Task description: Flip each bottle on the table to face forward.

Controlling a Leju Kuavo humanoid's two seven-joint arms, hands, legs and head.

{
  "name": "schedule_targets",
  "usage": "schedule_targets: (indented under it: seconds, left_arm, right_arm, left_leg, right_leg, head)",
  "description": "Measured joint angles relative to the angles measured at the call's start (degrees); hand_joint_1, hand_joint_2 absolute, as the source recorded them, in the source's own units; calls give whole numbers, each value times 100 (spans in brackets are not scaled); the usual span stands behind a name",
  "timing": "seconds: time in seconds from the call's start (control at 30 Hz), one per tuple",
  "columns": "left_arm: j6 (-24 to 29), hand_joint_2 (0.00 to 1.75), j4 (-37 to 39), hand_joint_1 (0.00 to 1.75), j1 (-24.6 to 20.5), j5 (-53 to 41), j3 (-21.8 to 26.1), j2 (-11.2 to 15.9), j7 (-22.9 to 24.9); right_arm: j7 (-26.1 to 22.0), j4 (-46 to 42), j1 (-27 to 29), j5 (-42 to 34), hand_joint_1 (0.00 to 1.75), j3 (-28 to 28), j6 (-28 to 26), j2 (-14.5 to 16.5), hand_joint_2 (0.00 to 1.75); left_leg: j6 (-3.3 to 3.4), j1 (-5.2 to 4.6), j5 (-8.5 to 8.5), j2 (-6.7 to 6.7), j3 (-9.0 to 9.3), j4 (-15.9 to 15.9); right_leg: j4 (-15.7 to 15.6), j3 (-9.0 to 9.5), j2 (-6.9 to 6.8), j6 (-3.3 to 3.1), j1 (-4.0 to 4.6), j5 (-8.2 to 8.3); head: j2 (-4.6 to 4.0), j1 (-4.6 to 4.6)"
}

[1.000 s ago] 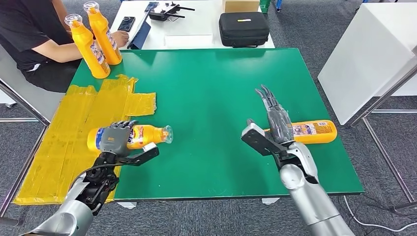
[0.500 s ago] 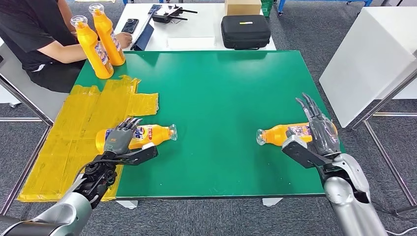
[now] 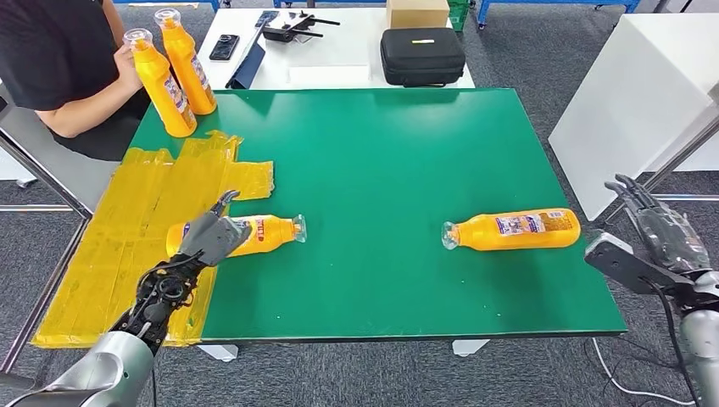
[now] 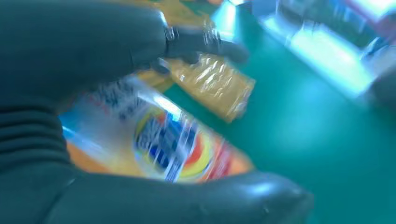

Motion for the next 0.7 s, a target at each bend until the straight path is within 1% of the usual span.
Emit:
schedule_targets:
  seconds: [0.07, 0.13, 0.23, 0.33, 0.43, 0.63, 0.7]
  left_arm:
    - [24, 0, -519, 0, 263, 818, 167, 25, -126]
    - [93, 0, -1219, 0, 572, 1607, 328, 57, -165]
    - [249, 0, -2298, 0, 995, 2459, 478, 58, -176]
    - [396, 0, -3121, 0, 1268, 2800, 510, -10, -178]
    - [501, 0, -3685, 0, 1443, 2890, 494, -93, -178]
    - [508, 0, -4122, 0, 1577, 3024, 482, -132, -239]
    - [462, 0, -4195, 0, 1589, 3084, 454, -157, -257]
  right_arm:
    - [-25, 157, 22, 119, 0, -113, 88, -239, 175]
    - [-127, 412, -32, 304, 0, -216, 133, -485, 175]
    - [-293, 1042, -424, 823, 0, -207, 2, -701, 175]
    - [-368, 1724, -982, 1221, 0, -1, -227, -736, 175]
    - [-384, 2313, -1418, 1357, 0, 307, -390, -704, 175]
    - [-418, 2859, -1781, 1419, 0, 637, -452, -669, 175]
    - [-465, 3080, -2007, 1545, 0, 818, -470, -593, 175]
  left_leg:
    - [0, 0, 2, 6, -18, 1]
    - [-1, 0, 2, 18, -35, 1]
    - [0, -1, -1, 45, -49, 1]
    - [1, -2, -1, 53, -54, 2]
    - [4, -2, 1, 42, -57, 2]
    - [5, -1, 1, 31, -66, 1]
    - [4, 0, 1, 40, -67, 1]
  right_leg:
    - [1, -18, 3, 1, 0, 1]
    - [3, -33, 11, 2, 1, 2]
    - [3, -51, 30, 3, 0, 3]
    - [2, -57, 30, 4, 0, 2]
    - [1, -57, 26, 5, 1, 1]
    - [4, -59, 19, 5, 3, 1]
    - [4, -62, 24, 4, 4, 2]
  head:
    - [0, 1]
    - [0, 0]
    - [0, -1]
    - [0, 0]
    - [0, 1]
    - [0, -1]
    - [0, -1]
